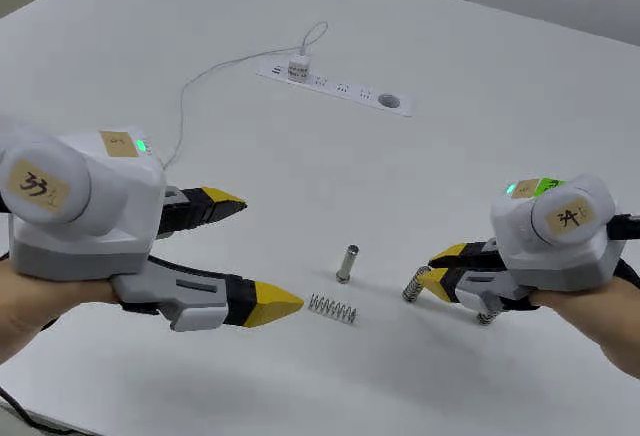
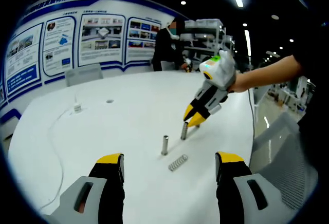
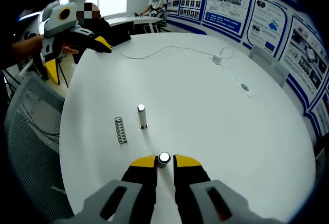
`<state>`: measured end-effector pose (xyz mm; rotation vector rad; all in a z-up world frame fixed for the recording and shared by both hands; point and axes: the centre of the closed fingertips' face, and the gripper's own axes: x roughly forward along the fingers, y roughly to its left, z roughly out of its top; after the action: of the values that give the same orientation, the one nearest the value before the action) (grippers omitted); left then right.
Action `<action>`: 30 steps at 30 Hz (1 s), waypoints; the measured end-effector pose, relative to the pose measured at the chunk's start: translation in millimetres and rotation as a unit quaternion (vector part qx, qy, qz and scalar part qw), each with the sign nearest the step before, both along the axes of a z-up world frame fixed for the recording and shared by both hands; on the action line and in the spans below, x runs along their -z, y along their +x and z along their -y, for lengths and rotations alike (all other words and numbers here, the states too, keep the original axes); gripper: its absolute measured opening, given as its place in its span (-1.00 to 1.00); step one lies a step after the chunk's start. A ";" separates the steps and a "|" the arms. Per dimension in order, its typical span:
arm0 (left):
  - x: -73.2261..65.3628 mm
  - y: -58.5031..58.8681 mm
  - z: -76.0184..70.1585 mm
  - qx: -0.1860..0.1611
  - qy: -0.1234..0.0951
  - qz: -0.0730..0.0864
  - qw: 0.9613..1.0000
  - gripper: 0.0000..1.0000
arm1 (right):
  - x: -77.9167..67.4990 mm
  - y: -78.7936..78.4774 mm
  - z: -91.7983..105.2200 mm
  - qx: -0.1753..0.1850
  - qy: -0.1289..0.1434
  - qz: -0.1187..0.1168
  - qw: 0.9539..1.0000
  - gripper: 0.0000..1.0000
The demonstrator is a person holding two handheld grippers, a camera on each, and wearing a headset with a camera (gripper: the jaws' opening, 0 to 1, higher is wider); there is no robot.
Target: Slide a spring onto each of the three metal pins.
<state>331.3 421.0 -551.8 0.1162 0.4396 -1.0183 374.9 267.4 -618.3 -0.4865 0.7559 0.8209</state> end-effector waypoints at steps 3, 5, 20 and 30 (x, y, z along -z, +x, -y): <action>-0.5 -1.3 -0.7 0.002 0.000 0.001 1.000 0.48 | -5.4 -1.6 0.2 0.005 0.007 0.002 1.000 -0.75; -2.2 -1.8 -1.8 0.000 -0.003 0.002 1.000 0.49 | -8.0 -2.6 -0.2 0.005 0.008 0.005 1.000 -0.75; -8.7 2.1 -16.4 -0.022 -0.014 0.010 1.000 0.49 | -24.2 -19.6 -33.7 -0.029 0.033 0.018 0.999 -0.73; -1.4 -1.8 -23.0 -0.025 -0.003 0.003 1.000 0.49 | -5.3 -34.2 -58.1 -0.059 0.041 -0.005 0.997 -0.73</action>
<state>329.4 444.0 -550.4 0.1025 0.4308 -0.9707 340.7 325.5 -613.0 -0.4576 0.7057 0.9617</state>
